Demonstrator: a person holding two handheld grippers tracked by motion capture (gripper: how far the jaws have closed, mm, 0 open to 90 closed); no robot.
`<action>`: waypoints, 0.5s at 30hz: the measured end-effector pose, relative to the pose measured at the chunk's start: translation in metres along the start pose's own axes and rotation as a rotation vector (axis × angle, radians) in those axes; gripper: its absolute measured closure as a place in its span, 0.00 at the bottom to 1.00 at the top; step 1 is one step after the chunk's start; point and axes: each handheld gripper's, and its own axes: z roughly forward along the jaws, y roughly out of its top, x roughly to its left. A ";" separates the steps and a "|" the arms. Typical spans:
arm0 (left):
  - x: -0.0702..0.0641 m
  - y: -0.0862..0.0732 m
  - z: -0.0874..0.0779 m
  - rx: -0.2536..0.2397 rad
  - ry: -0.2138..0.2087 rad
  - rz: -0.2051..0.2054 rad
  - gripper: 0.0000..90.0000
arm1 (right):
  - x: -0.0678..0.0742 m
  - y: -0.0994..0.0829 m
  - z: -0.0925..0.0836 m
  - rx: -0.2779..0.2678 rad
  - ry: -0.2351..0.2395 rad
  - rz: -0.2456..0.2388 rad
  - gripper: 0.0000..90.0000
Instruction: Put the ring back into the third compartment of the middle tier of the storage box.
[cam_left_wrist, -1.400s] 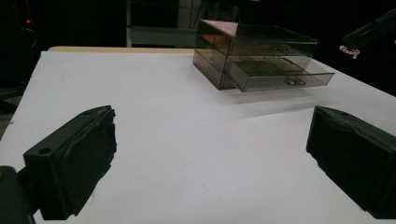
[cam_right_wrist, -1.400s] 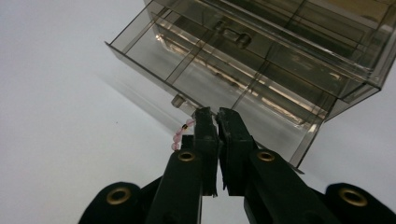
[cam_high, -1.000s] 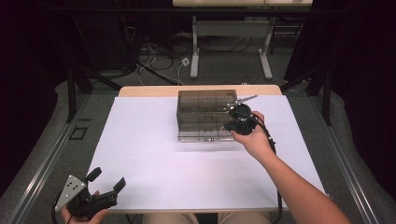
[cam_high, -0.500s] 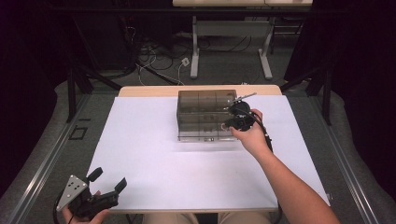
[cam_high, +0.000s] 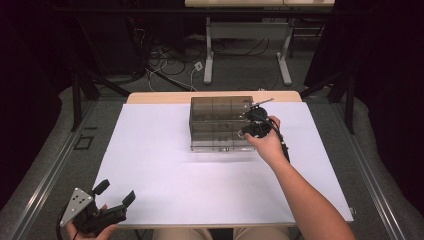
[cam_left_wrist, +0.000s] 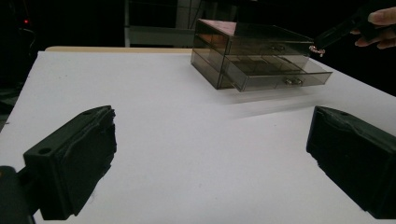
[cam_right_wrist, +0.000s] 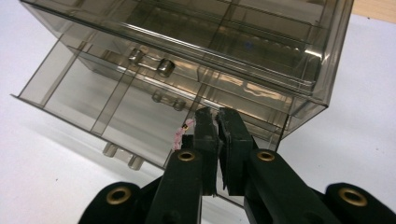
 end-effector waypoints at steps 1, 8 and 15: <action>0.000 0.000 0.000 0.000 0.000 0.000 0.02 | -0.001 0.000 0.001 0.001 -0.008 -0.001 0.97; 0.001 0.000 -0.001 0.003 0.003 0.001 0.02 | -0.008 -0.001 0.008 0.006 -0.023 0.033 0.97; 0.001 0.000 -0.001 0.005 0.003 0.002 0.02 | -0.015 -0.004 0.013 0.019 -0.036 0.070 0.97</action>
